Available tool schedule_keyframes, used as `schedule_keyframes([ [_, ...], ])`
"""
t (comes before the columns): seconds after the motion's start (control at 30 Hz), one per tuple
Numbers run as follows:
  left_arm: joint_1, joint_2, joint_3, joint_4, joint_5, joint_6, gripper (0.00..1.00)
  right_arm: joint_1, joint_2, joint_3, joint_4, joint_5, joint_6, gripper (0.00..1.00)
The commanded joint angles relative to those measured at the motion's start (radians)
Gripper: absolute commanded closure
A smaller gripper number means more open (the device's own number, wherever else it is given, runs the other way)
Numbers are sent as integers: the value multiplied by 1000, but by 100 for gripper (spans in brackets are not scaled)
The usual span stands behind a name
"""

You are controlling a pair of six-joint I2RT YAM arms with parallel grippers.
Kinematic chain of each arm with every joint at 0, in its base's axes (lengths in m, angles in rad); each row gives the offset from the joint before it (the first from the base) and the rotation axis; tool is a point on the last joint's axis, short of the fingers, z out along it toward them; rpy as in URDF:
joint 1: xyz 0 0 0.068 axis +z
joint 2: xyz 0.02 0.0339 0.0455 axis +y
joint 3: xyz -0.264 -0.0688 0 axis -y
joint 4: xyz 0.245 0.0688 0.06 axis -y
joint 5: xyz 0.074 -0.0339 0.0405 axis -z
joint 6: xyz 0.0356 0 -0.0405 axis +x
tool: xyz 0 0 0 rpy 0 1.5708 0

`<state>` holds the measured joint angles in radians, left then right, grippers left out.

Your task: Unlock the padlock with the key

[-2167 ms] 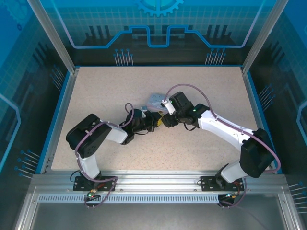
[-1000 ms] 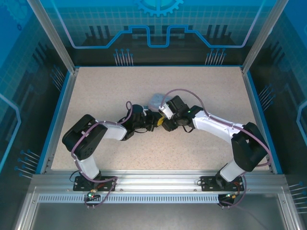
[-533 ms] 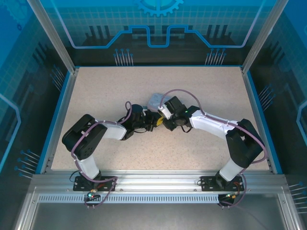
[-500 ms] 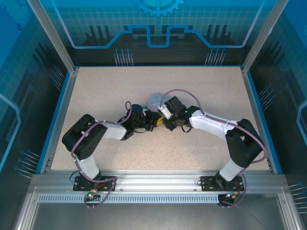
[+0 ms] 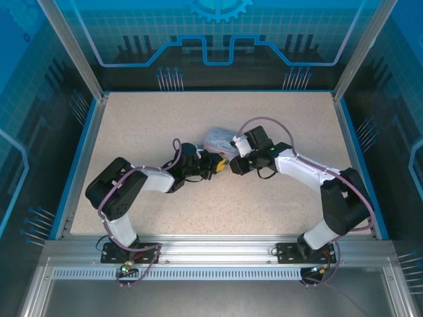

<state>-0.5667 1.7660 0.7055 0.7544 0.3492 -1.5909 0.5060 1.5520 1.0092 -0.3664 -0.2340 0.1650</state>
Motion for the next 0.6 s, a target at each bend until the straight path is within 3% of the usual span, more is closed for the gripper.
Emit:
schedule_keyframes([
  [0.0, -5, 4, 26, 25, 29, 14, 100, -9, -50, -8, 16, -105, 28, 66],
  [0.13, -5, 10, 25, 31, 28, 21, 100, -17, -114, -64, 14, -94, 70, 60],
  [0.27, -7, 5, 16, 4, 39, 71, 100, -26, -172, -160, 105, -104, 202, 49],
  [0.4, -9, -4, -16, -33, 55, 142, 100, -17, -160, -238, 235, -133, 351, 43],
  [0.57, -28, -16, -81, -50, 59, 197, 100, 19, -131, -316, 389, -79, 494, 39],
])
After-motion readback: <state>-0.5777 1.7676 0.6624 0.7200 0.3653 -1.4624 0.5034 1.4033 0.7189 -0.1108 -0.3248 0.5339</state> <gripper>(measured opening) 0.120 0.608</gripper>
